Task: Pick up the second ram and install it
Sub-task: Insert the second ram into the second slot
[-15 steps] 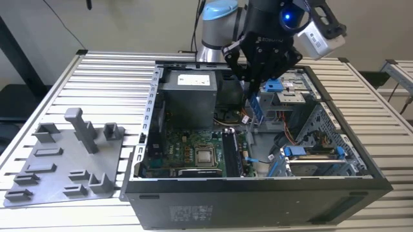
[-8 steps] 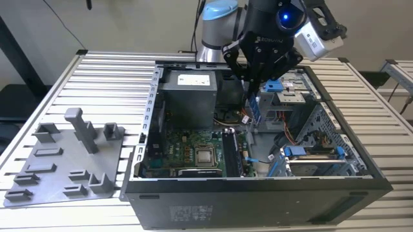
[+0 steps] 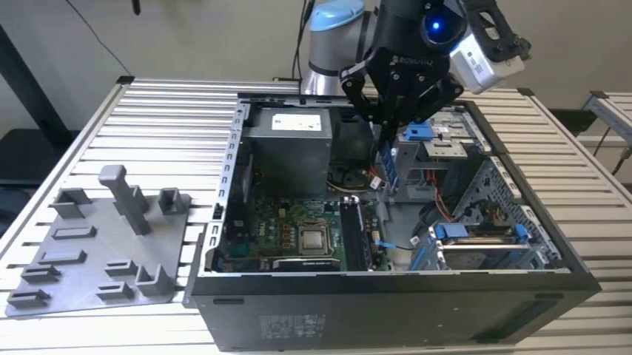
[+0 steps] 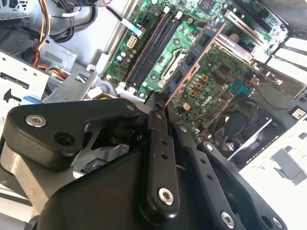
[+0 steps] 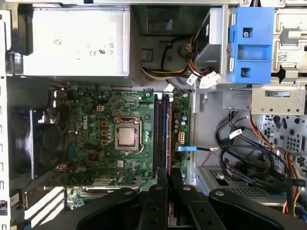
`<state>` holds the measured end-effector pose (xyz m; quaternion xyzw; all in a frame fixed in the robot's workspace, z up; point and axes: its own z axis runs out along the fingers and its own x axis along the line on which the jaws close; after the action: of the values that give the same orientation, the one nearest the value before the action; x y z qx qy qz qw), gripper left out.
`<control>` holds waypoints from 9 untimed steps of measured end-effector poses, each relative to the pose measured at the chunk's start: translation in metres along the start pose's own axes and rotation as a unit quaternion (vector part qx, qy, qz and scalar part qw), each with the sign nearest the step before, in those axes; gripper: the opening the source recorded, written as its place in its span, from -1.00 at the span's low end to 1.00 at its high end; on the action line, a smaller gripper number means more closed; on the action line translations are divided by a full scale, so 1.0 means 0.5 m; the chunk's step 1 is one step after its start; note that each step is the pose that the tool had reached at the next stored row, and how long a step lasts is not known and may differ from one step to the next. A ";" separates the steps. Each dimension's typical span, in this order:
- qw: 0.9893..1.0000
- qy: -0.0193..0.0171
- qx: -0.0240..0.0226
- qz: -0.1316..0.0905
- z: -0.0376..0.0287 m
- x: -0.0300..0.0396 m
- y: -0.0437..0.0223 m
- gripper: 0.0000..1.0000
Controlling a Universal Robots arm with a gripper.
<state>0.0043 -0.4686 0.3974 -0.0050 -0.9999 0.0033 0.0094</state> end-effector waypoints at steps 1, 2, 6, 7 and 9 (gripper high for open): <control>1.000 0.000 0.000 0.001 0.000 0.000 0.000 -0.72; 1.000 0.000 0.000 0.001 0.000 0.000 0.000 -0.72; 1.000 0.000 0.000 0.003 0.000 0.000 0.001 -0.72; 1.000 0.000 0.000 0.003 0.000 0.000 0.001 -0.72; 1.000 0.000 0.000 0.003 0.001 0.000 0.001 -0.72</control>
<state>0.0043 -0.4682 0.3969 -0.0079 -0.9999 0.0033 0.0094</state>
